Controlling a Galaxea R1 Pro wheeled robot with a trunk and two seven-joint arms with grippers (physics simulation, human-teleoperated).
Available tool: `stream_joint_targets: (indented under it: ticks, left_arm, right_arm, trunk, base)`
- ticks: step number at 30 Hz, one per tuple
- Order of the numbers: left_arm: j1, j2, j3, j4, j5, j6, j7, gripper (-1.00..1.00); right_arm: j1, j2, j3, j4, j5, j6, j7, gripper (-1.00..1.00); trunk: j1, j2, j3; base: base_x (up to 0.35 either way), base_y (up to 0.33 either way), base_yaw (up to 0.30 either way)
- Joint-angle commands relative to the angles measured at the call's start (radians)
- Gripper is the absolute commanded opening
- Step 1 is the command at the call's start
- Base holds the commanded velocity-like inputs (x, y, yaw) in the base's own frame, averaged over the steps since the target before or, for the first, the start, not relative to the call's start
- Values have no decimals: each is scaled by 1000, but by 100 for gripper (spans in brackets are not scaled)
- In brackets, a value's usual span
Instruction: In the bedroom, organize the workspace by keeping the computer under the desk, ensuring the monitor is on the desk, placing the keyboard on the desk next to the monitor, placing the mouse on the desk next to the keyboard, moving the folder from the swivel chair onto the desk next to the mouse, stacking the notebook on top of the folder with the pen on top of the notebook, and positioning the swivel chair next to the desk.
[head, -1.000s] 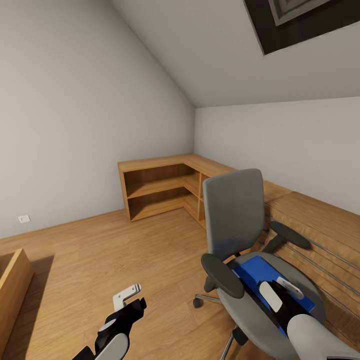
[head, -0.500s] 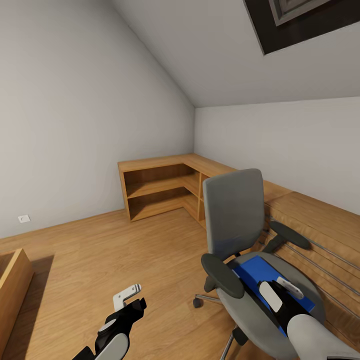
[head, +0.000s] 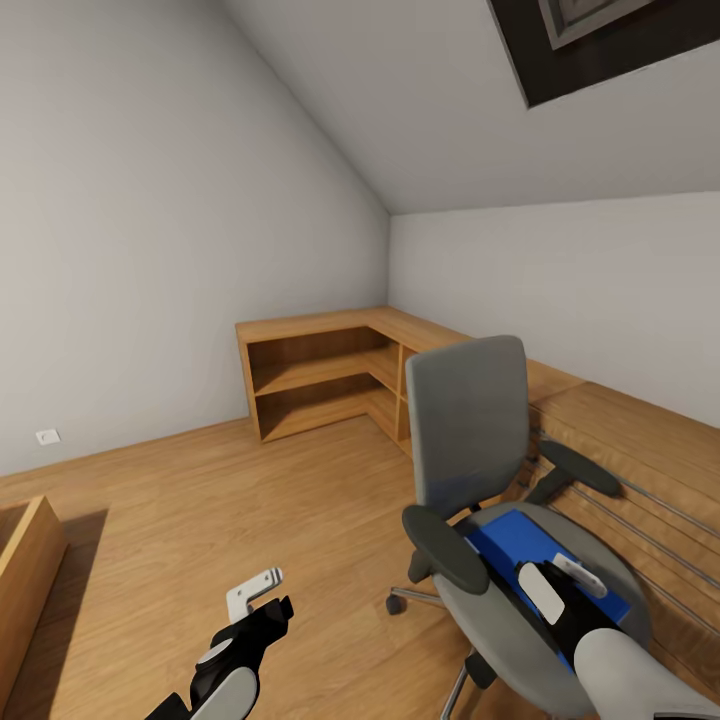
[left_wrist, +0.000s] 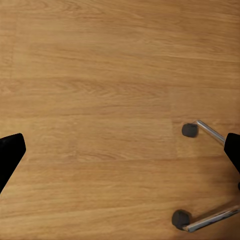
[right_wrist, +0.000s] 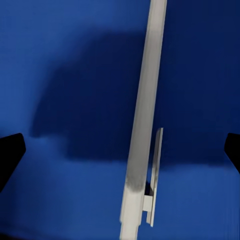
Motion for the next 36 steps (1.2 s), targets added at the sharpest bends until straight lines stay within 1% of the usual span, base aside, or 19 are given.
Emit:
stream_joint_targets:
  ticks: [1, 3, 29, 30, 36]
  left_arm:
    - [-1, 1, -2, -1, 1, 6, 6, 100]
    - [-1, 1, -2, -2, 1, 6, 6, 100]
    - [-1, 1, -2, -2, 3, 6, 4, 100]
    - [-1, 1, -2, -2, 3, 6, 4, 100]
    - [-1, 1, -2, -1, 3, 6, 4, 100]
  right_arm:
    - [0, 0, -1, -3, 0, 8, -4, 100]
    - [0, 0, -1, -3, 0, 8, -4, 100]
    - [0, 0, 1, -3, 1, 8, -4, 100]
    - [0, 0, 1, -4, 1, 8, -4, -100]
    - [0, 1, 4, -4, 2, 8, -4, -100]
  trunk:
    - [4, -8, -4]
    - [12, -22, -11]
    - [12, -22, -11]
    - [12, -22, -11]
    - [12, -22, -11]
  base:
    - [0, 0, 0]
    - [0, 0, 0]
    - [0, 0, 0]
    - [0, 0, 0]
    - [0, 0, 0]
